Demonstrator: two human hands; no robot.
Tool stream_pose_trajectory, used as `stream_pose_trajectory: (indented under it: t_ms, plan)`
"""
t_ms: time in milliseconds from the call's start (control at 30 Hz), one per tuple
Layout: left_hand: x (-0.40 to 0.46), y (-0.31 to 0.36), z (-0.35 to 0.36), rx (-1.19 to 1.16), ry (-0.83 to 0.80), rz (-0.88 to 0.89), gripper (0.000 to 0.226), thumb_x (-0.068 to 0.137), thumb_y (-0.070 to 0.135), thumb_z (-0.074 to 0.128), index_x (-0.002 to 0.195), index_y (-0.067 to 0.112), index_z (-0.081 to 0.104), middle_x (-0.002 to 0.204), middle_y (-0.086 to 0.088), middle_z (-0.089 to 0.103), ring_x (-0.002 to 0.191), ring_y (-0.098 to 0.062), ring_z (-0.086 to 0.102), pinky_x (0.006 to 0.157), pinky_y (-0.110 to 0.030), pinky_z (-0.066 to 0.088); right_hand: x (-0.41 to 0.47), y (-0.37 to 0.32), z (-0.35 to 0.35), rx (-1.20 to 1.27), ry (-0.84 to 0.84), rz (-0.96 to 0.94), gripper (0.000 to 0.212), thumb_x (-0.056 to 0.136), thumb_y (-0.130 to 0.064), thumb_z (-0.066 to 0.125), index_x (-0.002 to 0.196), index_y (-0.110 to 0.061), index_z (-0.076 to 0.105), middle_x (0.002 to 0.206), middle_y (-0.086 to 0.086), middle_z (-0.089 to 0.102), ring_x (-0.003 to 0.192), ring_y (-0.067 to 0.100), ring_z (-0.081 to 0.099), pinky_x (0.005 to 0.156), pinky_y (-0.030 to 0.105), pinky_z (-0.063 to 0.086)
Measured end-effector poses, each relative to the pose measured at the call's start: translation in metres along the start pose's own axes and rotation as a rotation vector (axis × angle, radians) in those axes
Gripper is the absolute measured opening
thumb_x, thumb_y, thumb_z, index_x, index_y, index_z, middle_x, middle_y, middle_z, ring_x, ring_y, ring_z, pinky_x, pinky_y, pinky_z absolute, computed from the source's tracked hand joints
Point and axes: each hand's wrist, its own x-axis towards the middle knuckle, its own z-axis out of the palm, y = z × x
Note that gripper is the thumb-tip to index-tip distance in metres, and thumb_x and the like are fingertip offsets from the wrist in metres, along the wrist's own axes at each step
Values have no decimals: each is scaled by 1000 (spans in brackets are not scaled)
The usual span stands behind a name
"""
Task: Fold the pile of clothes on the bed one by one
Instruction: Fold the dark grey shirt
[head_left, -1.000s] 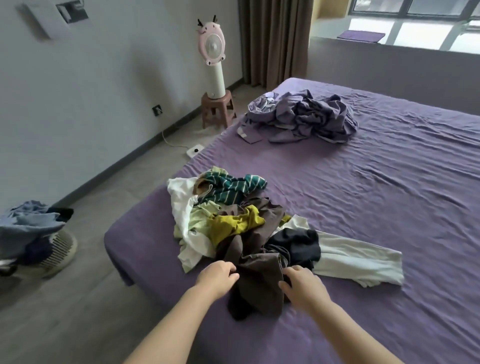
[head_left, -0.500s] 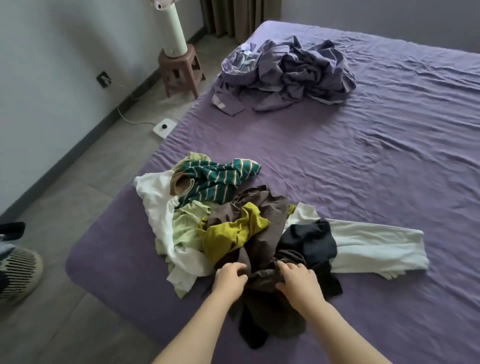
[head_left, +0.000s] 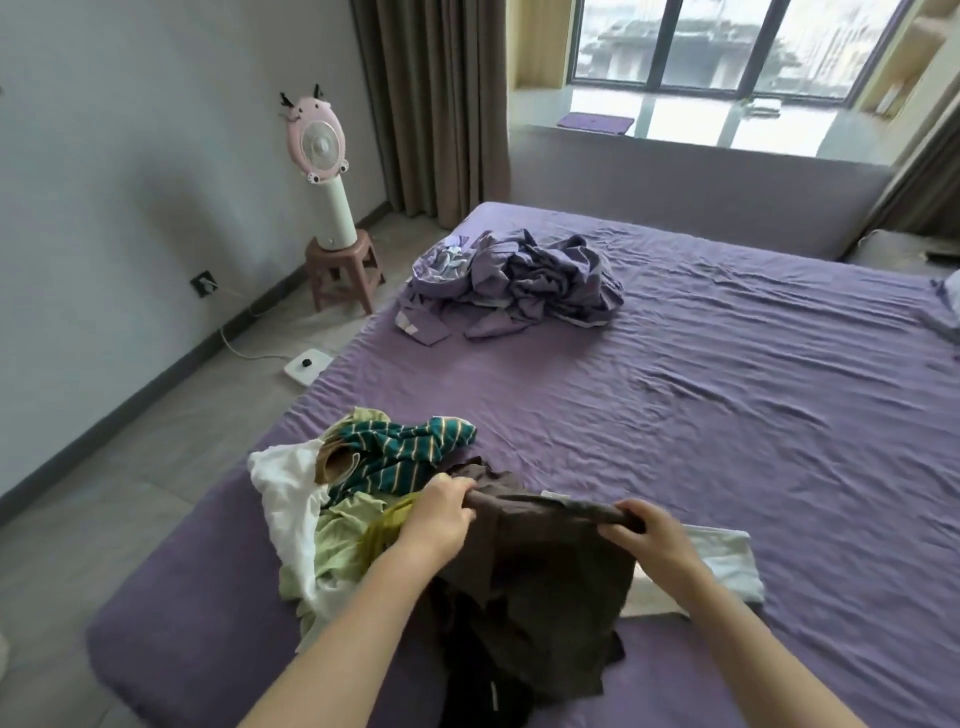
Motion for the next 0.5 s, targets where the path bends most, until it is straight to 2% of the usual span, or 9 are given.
stream_pose_trajectory:
  t_ms: [67,200,267,300,367,433,500]
  plan:
    - [-2,26,-19,51,79,74,30,90,23,61,120,17,64,117,-10,54,112,-24,53,96,-26,37,-2,-14,-29,27,56,-51,15,78,-8,73,81,-19,64,68,-4,58,67,15,51,55,14,37]
    - [-12,84,-51,8,240,204,19,90,24,62,106,18,69,109,-7,54,107,-24,46,93,-27,35,-20,-40,-94,-4,169,-193,27,81,-12,71,105,-23,65,90,-4,65,83,14,58,69,20,40]
    - [-19,113,-62,-156,222,286,12,90,19,61,100,16,67,104,-5,61,104,-22,53,91,-28,39,-32,-48,-126,-114,243,-275,30,83,-14,69,112,-20,65,97,-5,64,89,13,57,72,17,36]
    - [-24,129,-67,-227,194,326,7,90,18,60,95,20,65,98,-1,64,98,-19,57,85,-25,43,-39,-50,-141,-182,289,-311,30,83,-13,69,113,-16,66,98,-3,64,90,14,56,73,16,34]
    - [-34,163,-76,-302,172,411,14,92,17,58,88,31,59,86,9,64,85,-12,59,72,-15,45,-55,-53,-172,-311,360,-341,28,84,-14,68,112,-10,64,104,4,64,94,20,59,76,19,35]
    - [-44,202,-81,-329,173,510,11,93,15,57,92,27,59,84,10,62,82,-10,57,73,-15,43,-74,-55,-202,-380,391,-343,31,86,-15,65,116,-9,60,111,9,63,102,28,59,84,28,40]
    - [-57,244,-84,-342,159,611,9,94,13,54,102,14,59,91,1,62,87,-15,57,83,-26,44,-98,-57,-227,-410,405,-358,44,87,-24,65,128,-16,53,118,7,63,109,28,59,89,32,42]
